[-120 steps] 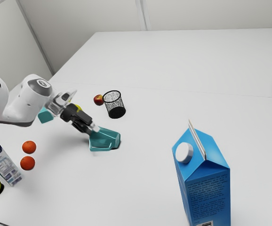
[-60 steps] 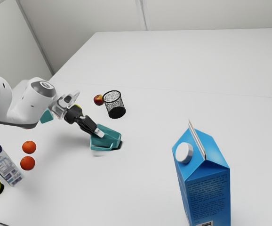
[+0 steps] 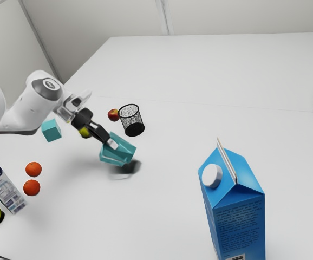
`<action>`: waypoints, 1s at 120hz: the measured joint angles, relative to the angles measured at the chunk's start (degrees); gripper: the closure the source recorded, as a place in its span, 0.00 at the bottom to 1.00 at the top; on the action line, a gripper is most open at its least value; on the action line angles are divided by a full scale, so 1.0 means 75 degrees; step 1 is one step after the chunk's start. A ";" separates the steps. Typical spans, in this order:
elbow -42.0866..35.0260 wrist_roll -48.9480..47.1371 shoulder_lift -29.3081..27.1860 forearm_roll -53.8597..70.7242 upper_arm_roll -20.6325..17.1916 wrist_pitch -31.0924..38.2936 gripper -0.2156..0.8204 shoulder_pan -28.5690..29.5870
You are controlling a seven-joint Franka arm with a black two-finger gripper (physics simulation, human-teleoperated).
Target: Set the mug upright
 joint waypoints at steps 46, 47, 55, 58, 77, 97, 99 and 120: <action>-0.1283 -0.1491 -0.1599 0.2724 -0.1384 0.1687 0.95 -0.0178; -0.1308 -0.1534 -0.1635 0.2774 -0.1411 0.1713 0.95 -0.0184; -0.1487 -0.1907 -0.1837 0.3257 -0.1705 0.1901 0.95 -0.0178; -0.1562 -0.2056 -0.1896 0.3451 -0.1794 0.1975 0.95 -0.0207; -0.1923 -0.2874 -0.1988 0.4120 -0.2029 0.2488 0.95 -0.0362; -0.2068 -0.3532 -0.1909 0.4525 -0.2157 0.2756 0.95 -0.0248; -0.2078 -0.3590 -0.1892 0.4549 -0.2158 0.2771 0.95 -0.0244; -0.2136 -0.4112 -0.1623 0.4718 -0.2161 0.2900 0.96 -0.0243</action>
